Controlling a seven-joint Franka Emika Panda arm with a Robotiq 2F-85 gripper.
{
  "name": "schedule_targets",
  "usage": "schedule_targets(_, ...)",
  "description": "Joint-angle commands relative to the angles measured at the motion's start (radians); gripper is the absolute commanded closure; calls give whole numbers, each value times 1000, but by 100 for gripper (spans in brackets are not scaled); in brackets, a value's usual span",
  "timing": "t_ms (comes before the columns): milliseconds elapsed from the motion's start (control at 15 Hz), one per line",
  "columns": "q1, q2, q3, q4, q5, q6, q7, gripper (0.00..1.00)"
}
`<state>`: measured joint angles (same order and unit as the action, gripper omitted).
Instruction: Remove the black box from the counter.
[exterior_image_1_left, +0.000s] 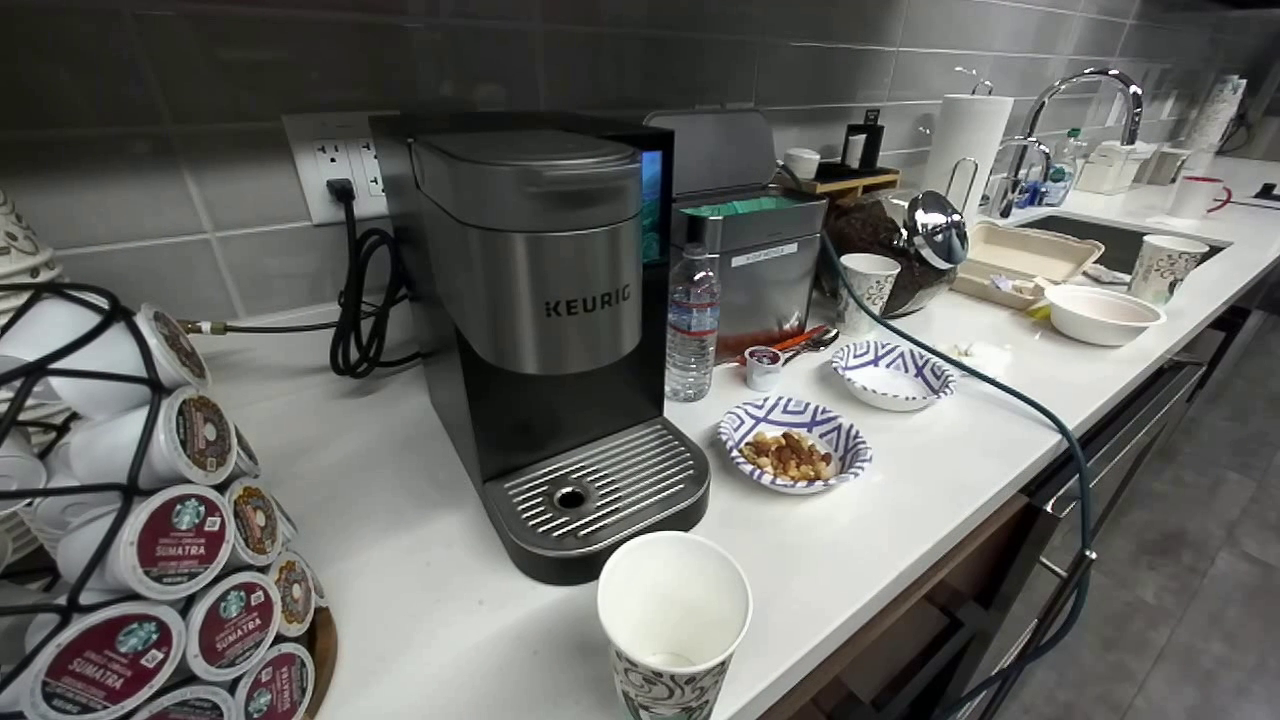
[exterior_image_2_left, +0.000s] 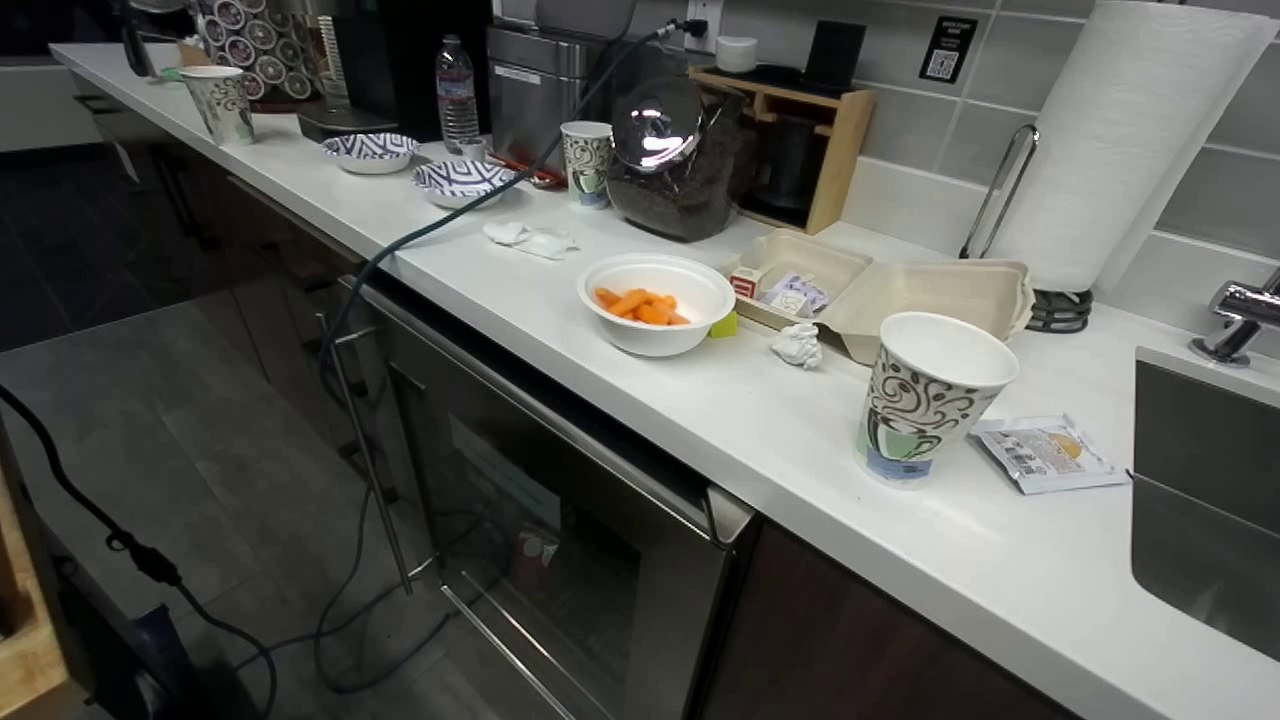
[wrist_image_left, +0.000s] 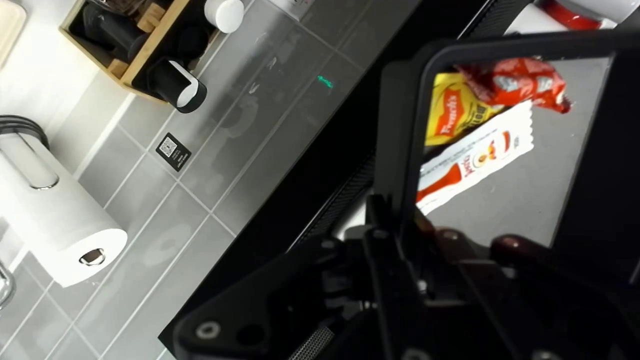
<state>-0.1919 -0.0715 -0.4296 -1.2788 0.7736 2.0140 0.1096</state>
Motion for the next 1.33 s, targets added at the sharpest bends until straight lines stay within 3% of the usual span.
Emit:
schedule_targets(0,-23,97,51,142,21,-26,-8,97)
schedule_targets(200,-28,159,103,250,77,-112,-20,97)
schedule_targets(267,-11,202,84,313,106,-151,-11,97)
schedule_targets(467,-64,307,84,475,205,-300,-20,97)
schedule_targets(667,-113,389,88,602,212,-411,-28,97)
schedule_targets(800,-128,410,92,623,227,-388,62,97)
schedule_targets(867,-164,392,163,595,188,-326,110,97)
schedule_targets(1000,-179,406,187,625,182,-251,193,97)
schedule_targets(1267,-145,452,195,739,-51,-59,243,97)
